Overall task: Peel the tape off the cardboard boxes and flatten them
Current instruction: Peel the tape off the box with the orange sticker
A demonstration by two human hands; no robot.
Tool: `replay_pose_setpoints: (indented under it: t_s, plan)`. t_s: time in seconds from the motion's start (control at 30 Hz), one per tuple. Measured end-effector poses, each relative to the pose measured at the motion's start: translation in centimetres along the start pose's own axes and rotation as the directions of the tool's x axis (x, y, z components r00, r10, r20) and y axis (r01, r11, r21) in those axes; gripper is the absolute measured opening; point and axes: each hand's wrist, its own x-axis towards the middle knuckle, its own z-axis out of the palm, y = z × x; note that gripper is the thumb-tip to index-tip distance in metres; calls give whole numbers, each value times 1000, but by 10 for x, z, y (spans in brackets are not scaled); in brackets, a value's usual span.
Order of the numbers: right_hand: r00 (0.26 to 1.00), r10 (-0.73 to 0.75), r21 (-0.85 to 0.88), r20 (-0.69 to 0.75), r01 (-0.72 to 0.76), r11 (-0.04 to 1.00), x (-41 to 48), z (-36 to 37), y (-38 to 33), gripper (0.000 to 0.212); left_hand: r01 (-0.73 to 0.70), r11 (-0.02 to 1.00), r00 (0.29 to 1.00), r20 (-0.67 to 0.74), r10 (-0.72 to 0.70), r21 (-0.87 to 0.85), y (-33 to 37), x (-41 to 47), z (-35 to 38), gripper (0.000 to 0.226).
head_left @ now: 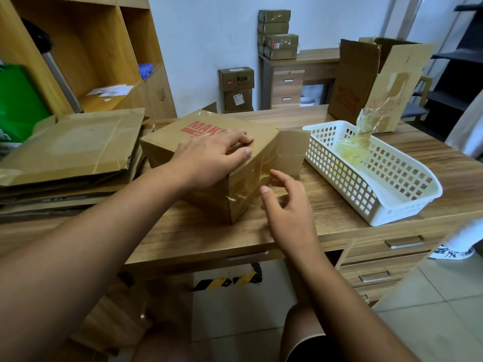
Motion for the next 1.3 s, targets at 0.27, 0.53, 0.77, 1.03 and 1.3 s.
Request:
replay_pose_setpoints:
  t_s: [0.27, 0.53, 0.77, 1.03, 1.3]
  plan:
    - [994, 98, -145, -38, -102, 984, 35, 14, 4, 40, -12, 1000, 1000, 2, 12, 4, -2, 1, 1, 49]
    - [986, 61, -259, -152, -99, 961, 48, 26, 9, 10, 0, 1000, 1000, -18, 1, 12, 0, 1, 1, 44]
    - [994, 30, -279, -108, -59, 958, 34, 25, 11, 8, 20, 1000, 1000, -23, -20, 17, 1, 1, 2, 43]
    - [995, 35, -248, 89, -12, 969, -21, 10, -3, 9, 32, 999, 999, -41, -31, 27, 1, 2, 4, 44]
    - [981, -85, -173, 174, 116, 978, -52, -5, -20, 14, 37, 999, 999, -41, -36, 18, 3, 1, 3, 40]
